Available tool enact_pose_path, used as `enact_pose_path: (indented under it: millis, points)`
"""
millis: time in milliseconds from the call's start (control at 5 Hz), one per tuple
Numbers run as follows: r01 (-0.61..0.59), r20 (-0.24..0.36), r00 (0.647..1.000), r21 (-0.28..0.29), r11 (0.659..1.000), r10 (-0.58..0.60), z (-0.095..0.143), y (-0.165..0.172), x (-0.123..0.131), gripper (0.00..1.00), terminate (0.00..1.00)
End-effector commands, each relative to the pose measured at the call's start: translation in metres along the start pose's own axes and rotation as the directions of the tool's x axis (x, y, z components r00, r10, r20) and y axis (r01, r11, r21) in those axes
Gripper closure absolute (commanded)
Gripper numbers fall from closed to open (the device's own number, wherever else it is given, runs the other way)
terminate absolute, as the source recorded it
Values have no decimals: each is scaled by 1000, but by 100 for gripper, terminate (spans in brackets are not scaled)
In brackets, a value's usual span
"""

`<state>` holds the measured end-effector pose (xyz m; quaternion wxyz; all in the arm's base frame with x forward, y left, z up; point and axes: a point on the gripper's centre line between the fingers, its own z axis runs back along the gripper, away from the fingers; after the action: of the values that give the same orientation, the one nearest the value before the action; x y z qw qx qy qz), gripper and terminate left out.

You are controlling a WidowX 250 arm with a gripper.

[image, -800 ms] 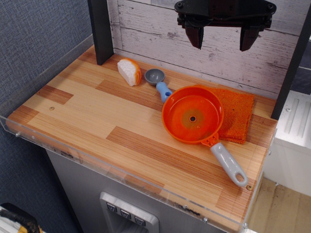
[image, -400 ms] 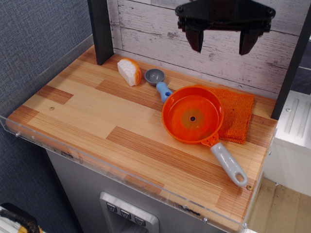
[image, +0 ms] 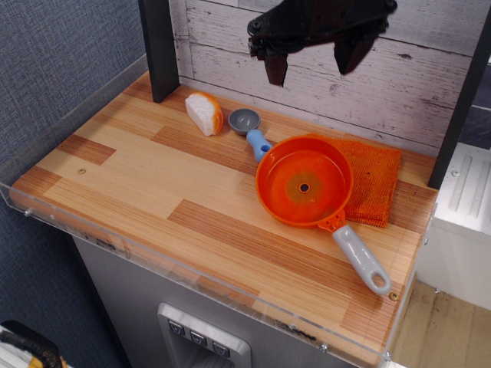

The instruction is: Move the blue spoon to the lower left side of the table

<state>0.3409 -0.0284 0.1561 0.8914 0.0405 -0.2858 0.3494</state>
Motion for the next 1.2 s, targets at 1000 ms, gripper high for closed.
enact_pose_path:
  millis: [1000]
  points:
    - [-61,-262,960,131,990,93,-108,56,15,0,0]
